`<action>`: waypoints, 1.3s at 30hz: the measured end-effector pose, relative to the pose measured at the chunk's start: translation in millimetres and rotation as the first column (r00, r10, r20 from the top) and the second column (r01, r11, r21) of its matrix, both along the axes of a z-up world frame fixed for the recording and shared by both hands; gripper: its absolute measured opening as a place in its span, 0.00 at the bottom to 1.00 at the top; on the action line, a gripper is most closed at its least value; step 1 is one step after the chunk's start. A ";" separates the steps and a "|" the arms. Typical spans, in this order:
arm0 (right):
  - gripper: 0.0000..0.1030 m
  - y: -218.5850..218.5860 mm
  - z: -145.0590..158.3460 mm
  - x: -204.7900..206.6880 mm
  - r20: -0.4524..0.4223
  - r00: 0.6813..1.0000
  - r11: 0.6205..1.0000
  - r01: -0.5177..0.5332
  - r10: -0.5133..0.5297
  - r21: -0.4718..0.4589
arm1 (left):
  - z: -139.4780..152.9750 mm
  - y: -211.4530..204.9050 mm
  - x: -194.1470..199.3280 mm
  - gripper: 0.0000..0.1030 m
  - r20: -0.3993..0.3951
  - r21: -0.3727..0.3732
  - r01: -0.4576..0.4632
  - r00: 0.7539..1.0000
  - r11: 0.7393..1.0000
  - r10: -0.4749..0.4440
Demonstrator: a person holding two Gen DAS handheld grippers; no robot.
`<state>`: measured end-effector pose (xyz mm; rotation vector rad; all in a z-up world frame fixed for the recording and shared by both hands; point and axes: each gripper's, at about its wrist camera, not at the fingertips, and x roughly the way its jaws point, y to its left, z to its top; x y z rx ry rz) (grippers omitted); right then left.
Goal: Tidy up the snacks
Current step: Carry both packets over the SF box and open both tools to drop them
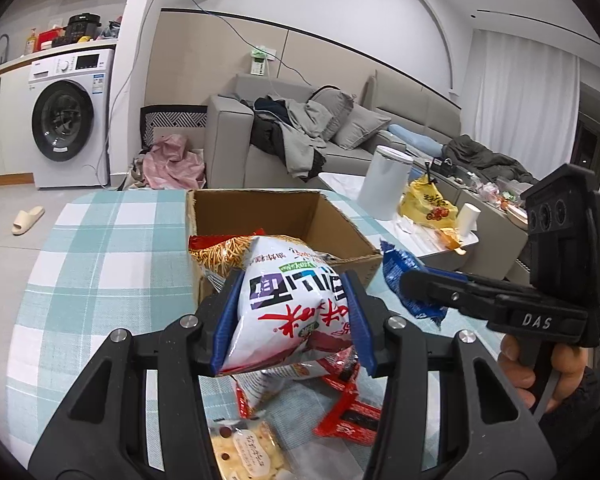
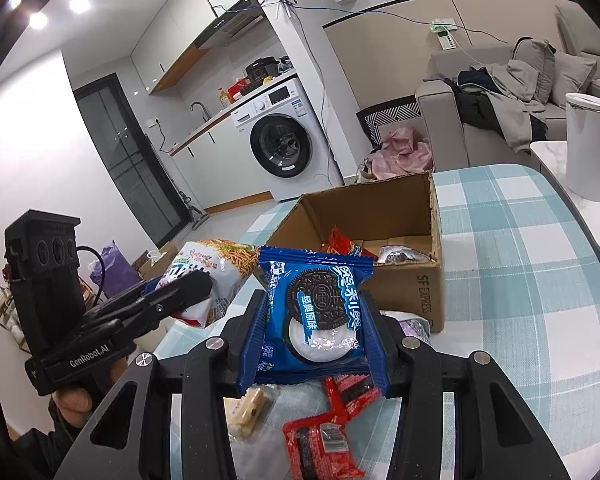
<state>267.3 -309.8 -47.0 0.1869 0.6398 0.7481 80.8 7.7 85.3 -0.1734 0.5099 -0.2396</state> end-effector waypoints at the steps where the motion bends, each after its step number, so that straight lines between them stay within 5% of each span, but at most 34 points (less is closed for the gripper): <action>1: 0.44 0.7 0.6 1.4 0.001 1.000 1.000 0.001 -0.001 0.001 | 0.0 0.2 2.3 0.44 0.003 0.003 -0.004 1.000 1.000 0.004; 39: 0.44 15.9 5.4 63.7 -0.039 0.996 0.997 0.080 -0.081 -0.024 | -19.7 2.0 118.3 0.45 -0.018 0.065 -0.063 0.998 0.996 0.065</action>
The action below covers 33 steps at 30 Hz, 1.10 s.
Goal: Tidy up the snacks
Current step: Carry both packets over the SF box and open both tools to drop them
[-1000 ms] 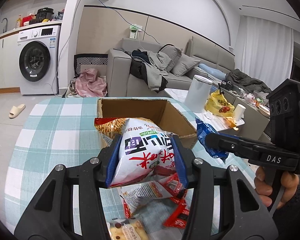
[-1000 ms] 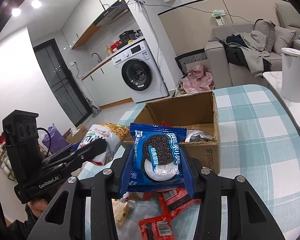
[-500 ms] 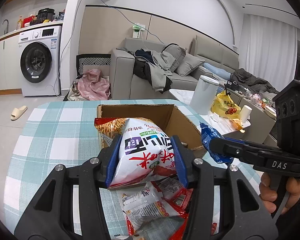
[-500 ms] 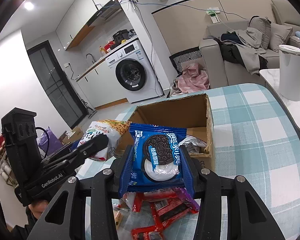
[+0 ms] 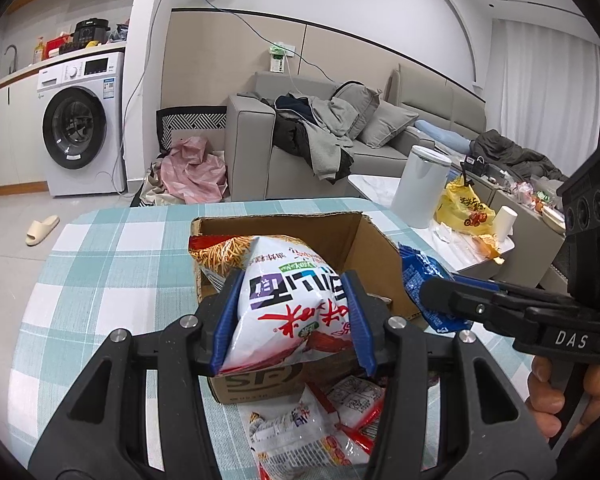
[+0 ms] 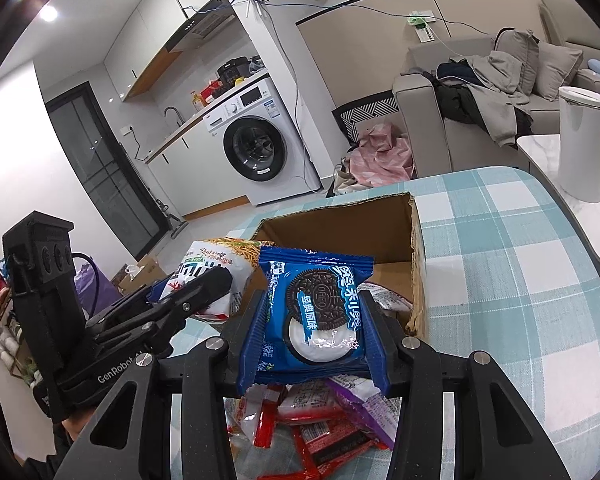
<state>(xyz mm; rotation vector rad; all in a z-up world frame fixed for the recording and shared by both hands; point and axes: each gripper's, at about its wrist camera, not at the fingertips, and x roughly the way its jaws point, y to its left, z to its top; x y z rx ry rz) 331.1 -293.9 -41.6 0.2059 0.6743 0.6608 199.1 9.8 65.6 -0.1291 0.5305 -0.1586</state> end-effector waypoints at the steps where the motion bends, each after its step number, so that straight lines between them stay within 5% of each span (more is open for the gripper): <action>1: 0.44 0.4 -0.4 2.2 -0.003 1.000 1.000 0.003 -0.003 0.001 | -1.0 -0.8 2.5 0.45 -0.002 0.002 0.000 1.000 1.000 0.000; 24: 0.44 10.3 -15.1 42.2 0.001 0.997 0.997 0.074 -0.074 -0.038 | -33.0 -12.7 44.8 0.45 -0.057 0.045 0.010 0.998 0.999 -0.007; 29: 0.52 4.2 -10.2 35.7 0.028 0.996 0.995 0.087 -0.086 -0.040 | -30.4 -9.1 42.4 0.46 -0.061 0.023 0.000 0.998 1.000 0.001; 33: 0.67 -1.6 -7.8 28.2 0.048 0.995 0.994 0.095 -0.092 -0.061 | -23.2 -8.3 33.3 0.67 -0.044 0.030 -0.012 0.999 0.999 0.013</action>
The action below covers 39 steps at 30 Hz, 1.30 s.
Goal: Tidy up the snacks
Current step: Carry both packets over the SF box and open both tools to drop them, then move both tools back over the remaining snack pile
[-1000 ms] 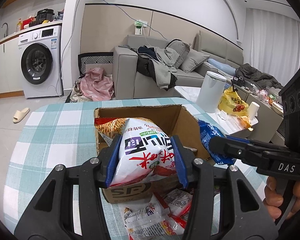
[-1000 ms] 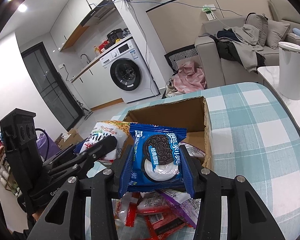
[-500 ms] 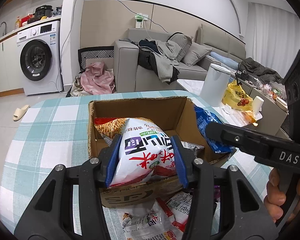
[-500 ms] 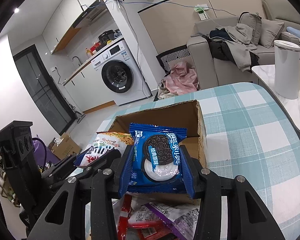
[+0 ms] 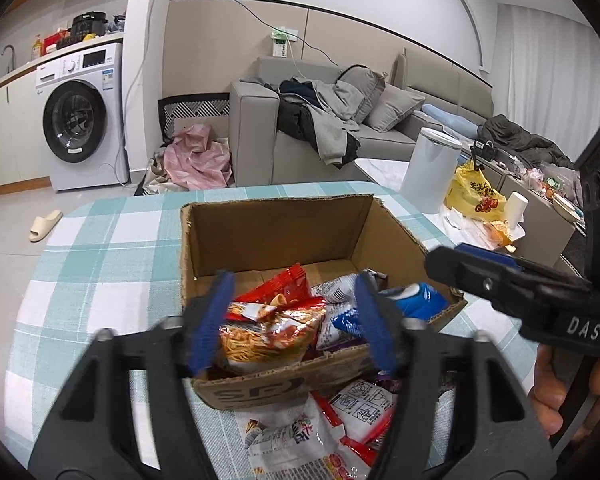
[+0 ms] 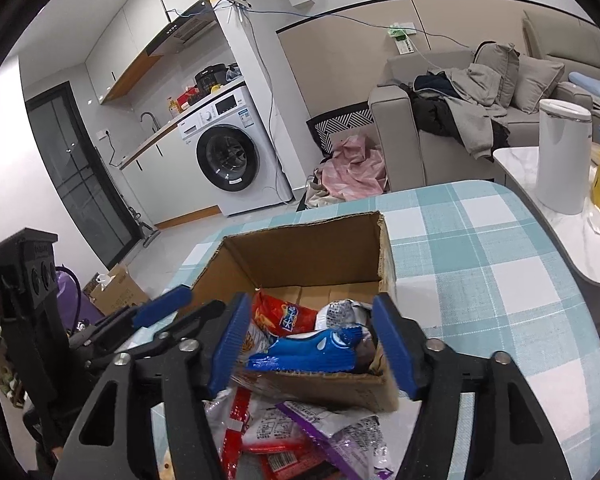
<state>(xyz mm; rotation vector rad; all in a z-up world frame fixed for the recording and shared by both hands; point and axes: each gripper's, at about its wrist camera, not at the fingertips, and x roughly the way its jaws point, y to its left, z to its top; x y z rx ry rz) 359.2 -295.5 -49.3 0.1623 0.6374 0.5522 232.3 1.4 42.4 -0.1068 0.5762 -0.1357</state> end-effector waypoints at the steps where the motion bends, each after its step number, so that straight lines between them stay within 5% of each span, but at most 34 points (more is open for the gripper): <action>1: 0.70 -1.5 0.2 -2.0 0.002 1.000 1.000 -0.004 0.004 -0.004 | 3.0 0.1 -4.2 0.75 0.012 0.002 -0.004 1.000 1.000 0.004; 4: 0.87 -10.4 1.7 -9.5 0.006 1.000 1.000 -0.003 0.003 0.011 | 11.3 4.5 -15.9 0.80 0.040 0.015 -0.016 0.999 1.000 0.015; 10: 0.99 -22.0 -0.3 -24.1 -0.005 1.000 1.000 -0.008 0.008 0.014 | 19.4 14.0 -39.3 0.99 0.044 0.014 -0.044 0.998 0.999 0.044; 39: 1.00 -31.8 -36.4 -80.0 -0.080 0.996 0.994 -0.051 0.043 -0.098 | 5.6 35.8 -142.0 0.99 0.004 0.054 -0.092 0.996 0.994 0.092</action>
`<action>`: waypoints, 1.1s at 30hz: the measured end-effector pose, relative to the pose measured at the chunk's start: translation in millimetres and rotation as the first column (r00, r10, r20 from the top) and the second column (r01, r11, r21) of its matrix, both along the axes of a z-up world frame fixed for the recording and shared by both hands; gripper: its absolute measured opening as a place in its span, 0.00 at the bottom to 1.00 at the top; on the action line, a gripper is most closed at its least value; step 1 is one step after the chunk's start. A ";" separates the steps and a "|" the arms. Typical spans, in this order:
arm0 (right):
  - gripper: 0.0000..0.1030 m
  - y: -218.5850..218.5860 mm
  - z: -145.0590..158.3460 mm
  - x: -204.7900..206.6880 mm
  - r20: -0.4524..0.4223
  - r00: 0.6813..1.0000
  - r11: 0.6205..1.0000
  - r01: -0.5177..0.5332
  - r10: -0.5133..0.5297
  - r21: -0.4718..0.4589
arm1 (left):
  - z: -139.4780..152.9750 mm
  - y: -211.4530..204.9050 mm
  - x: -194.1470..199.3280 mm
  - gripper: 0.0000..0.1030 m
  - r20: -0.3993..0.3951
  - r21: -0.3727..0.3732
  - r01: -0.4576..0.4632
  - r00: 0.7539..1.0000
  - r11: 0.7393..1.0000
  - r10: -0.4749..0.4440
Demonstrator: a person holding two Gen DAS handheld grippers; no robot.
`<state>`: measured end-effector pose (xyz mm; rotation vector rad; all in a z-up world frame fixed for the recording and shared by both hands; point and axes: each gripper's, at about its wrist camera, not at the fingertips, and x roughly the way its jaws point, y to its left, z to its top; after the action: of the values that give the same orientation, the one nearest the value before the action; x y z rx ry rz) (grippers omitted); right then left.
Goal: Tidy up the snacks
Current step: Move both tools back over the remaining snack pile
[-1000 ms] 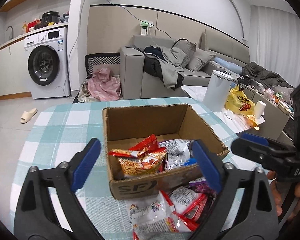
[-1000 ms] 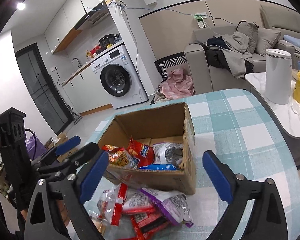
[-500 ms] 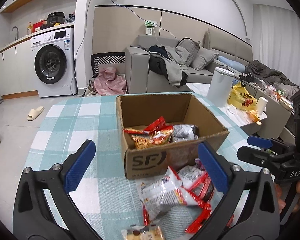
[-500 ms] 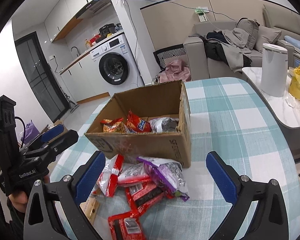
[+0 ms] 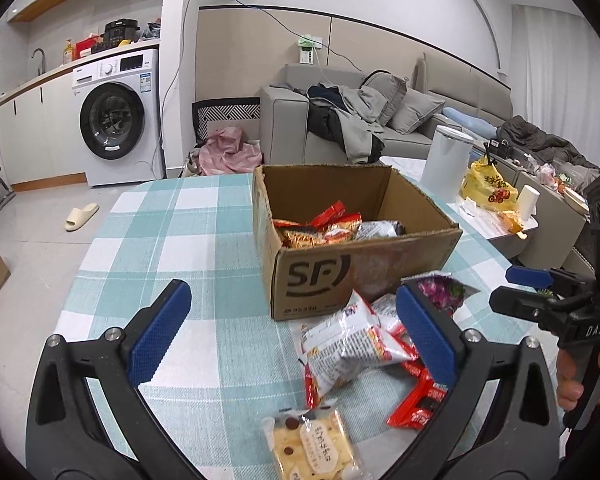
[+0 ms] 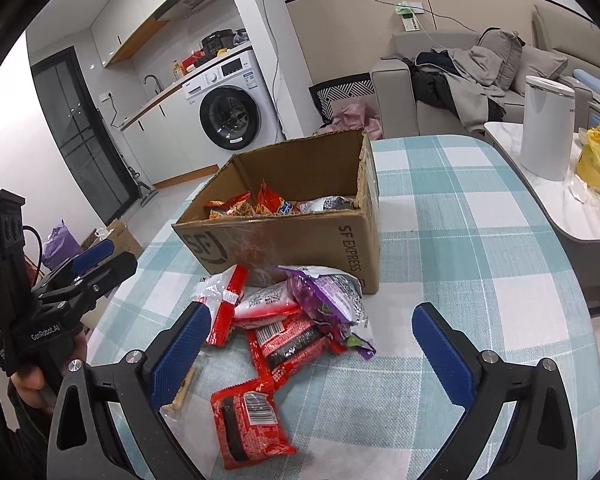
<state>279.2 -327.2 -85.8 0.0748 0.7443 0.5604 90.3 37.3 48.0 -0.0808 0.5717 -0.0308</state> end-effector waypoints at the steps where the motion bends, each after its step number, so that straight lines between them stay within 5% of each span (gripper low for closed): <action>1: 1.00 -0.2 -0.9 -0.8 -0.004 1.000 1.000 -0.001 0.001 -0.003 | -0.5 -1.3 -1.4 0.99 -0.005 0.005 0.003 1.000 1.000 -0.003; 21: 1.00 0.6 -19.2 -44.9 0.005 0.993 0.992 -0.117 0.117 -0.053 | -29.8 -12.0 -50.1 0.99 -0.027 0.084 0.026 0.999 0.996 -0.024; 33: 1.00 19.8 -39.1 -57.0 -0.035 0.974 0.973 -0.225 0.224 -0.040 | -57.7 -14.0 -53.7 0.99 -0.091 0.069 0.037 0.995 0.997 -0.030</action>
<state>222.2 -307.4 -124.9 -0.0422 0.7991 0.7598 36.6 23.2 -9.7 -0.0038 0.6640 -0.0396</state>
